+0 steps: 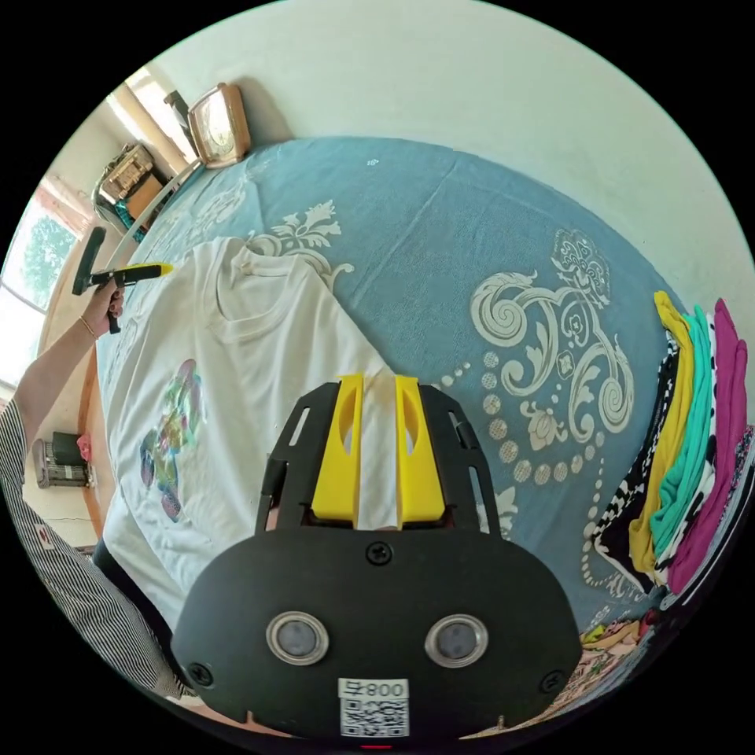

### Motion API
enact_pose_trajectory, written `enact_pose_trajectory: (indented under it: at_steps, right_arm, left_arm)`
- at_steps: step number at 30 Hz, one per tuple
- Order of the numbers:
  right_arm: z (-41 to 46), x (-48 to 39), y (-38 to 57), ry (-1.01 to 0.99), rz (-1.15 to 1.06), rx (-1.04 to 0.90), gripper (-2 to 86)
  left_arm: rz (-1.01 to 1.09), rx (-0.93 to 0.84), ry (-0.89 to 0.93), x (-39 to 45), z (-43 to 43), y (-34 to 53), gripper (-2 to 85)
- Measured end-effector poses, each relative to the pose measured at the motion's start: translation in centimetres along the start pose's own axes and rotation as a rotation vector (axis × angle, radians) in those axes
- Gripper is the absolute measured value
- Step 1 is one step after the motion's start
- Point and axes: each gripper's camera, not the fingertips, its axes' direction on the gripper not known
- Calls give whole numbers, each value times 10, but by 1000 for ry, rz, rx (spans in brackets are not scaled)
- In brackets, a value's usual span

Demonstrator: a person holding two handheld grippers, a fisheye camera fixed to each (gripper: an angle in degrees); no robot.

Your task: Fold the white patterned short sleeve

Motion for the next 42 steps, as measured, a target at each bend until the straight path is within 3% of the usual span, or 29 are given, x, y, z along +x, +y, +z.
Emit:
enact_pose_trajectory:
  at_steps: [8, 14, 17, 21, 29, 36, 42]
  right_arm:
    - [10, -35, -44, 93, -5, -54, 33]
    - [-29, -63, -66, 219, -39, -11, 12]
    - [-41, -61, -81, 181, -31, -12, 10]
    - [2, -52, -94, 155, 18, -159, 16]
    - [-41, -41, -83, 20, 96, 63, 52]
    - [-3, -108, -138, 36, -151, -19, 67]
    - [22, -115, -139, 48, -180, -83, 54]
  left_arm:
    - [112, -9, -93, 18, -9, -2, 12]
    - [142, 92, -114, 11, -55, -2, 7]
    - [165, 68, -129, 5, -60, -8, 7]
    - [149, -25, -119, -10, -41, -3, 13]
    - [169, 191, 21, -22, -87, 13, 47]
    - [362, 67, 107, 23, -54, -18, 64]
    - [403, -10, 12, 27, -30, -17, 29]
